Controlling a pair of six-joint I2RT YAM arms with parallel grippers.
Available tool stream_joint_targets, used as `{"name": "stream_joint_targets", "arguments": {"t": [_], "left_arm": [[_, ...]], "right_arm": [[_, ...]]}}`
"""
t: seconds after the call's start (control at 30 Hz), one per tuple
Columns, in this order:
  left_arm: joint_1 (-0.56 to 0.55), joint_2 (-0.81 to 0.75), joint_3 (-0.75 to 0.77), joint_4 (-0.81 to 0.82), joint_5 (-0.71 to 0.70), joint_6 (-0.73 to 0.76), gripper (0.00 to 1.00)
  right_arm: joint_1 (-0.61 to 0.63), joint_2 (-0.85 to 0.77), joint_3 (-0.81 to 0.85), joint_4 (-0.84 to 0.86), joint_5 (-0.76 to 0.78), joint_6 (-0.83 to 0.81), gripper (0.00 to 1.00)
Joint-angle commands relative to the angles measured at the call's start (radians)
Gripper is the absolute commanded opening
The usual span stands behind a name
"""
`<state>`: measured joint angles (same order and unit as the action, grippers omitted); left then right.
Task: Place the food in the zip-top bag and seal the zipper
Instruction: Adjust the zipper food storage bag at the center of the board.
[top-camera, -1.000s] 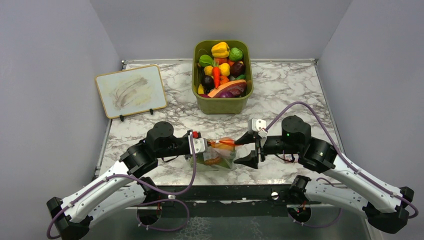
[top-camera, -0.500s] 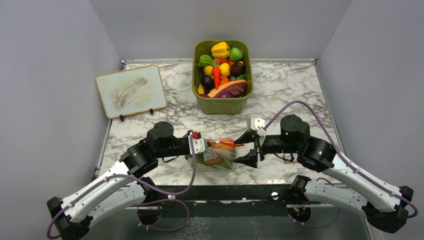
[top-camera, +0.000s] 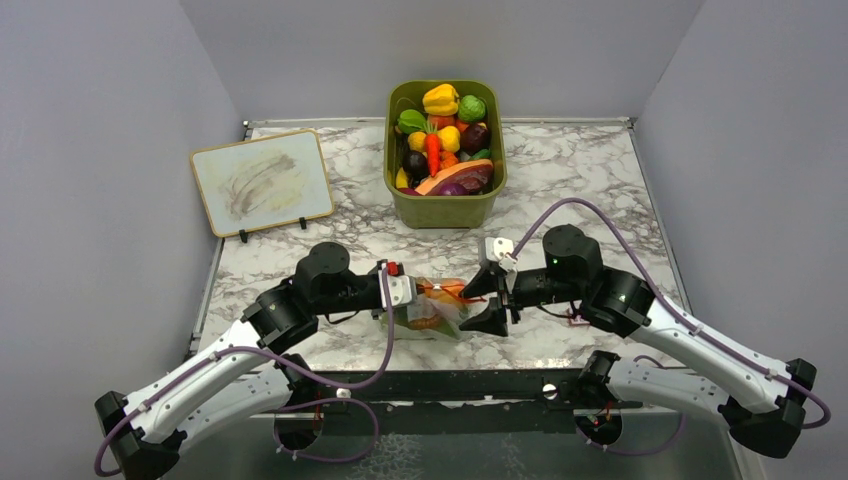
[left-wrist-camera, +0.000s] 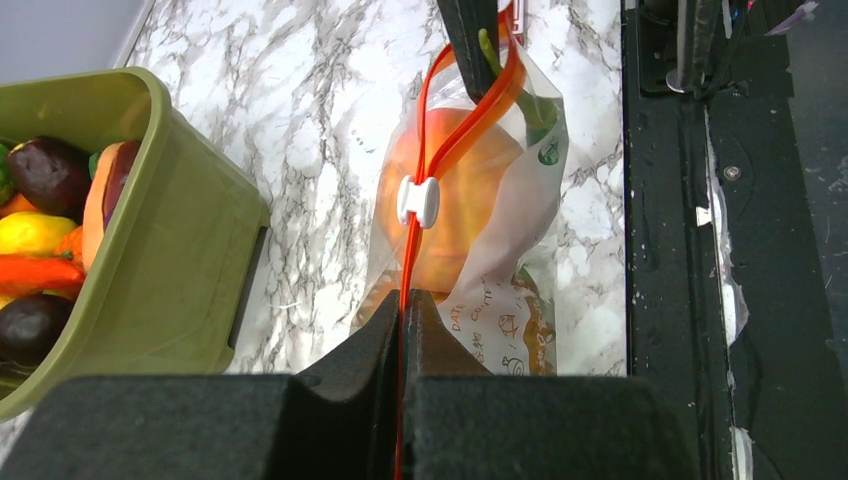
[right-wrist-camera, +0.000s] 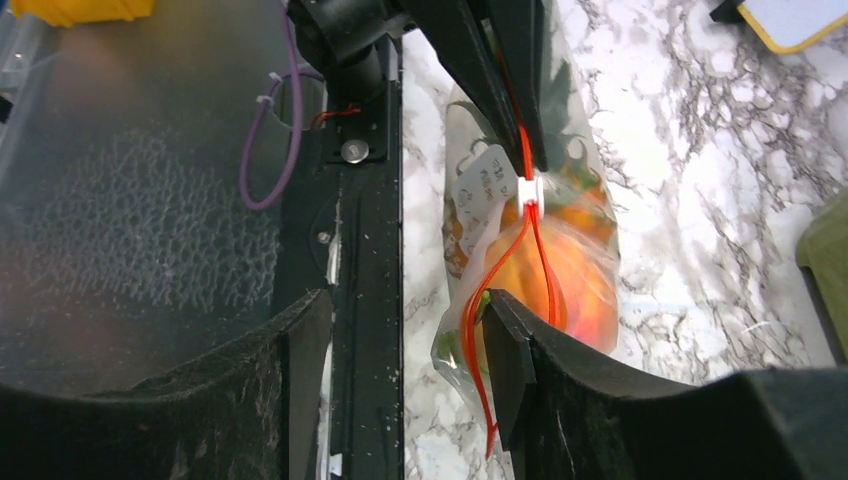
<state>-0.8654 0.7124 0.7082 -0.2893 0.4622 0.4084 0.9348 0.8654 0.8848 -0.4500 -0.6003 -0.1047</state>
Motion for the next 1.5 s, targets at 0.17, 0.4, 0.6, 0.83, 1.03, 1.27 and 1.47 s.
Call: {"name": "stream_joint_targets", "arguments": {"t": [0.17, 0.4, 0.6, 0.83, 1.03, 1.27, 1.47], "left_arm": [[0.001, 0.008, 0.005, 0.131, 0.053, -0.034, 0.0], [0.001, -0.005, -0.009, 0.125, 0.042, -0.034, 0.0], [0.001, -0.017, -0.023, 0.124, 0.043, -0.036, 0.0], [0.0, -0.017, -0.03, 0.137, 0.043, -0.041, 0.0], [0.001, -0.03, -0.046, 0.154, 0.025, -0.062, 0.0], [0.0, -0.035, -0.073, 0.202, 0.04, -0.09, 0.0], [0.001, -0.043, -0.096, 0.21, 0.032, -0.078, 0.0]], "right_arm": [[0.004, 0.028, -0.021, 0.096, -0.075, 0.07, 0.45], [0.004, 0.013, -0.012, 0.082, 0.012, 0.126, 0.34], [0.004, -0.049, 0.011, 0.065, 0.155, 0.24, 0.02], [0.004, -0.093, -0.022, 0.185, 0.189, 0.317, 0.01], [0.004, -0.11, -0.052, 0.367, 0.136, 0.371, 0.01], [0.004, 0.005, -0.05, 0.518, 0.034, 0.422, 0.01], [0.004, 0.057, 0.023, 0.623, 0.135, 0.442, 0.01]]}}
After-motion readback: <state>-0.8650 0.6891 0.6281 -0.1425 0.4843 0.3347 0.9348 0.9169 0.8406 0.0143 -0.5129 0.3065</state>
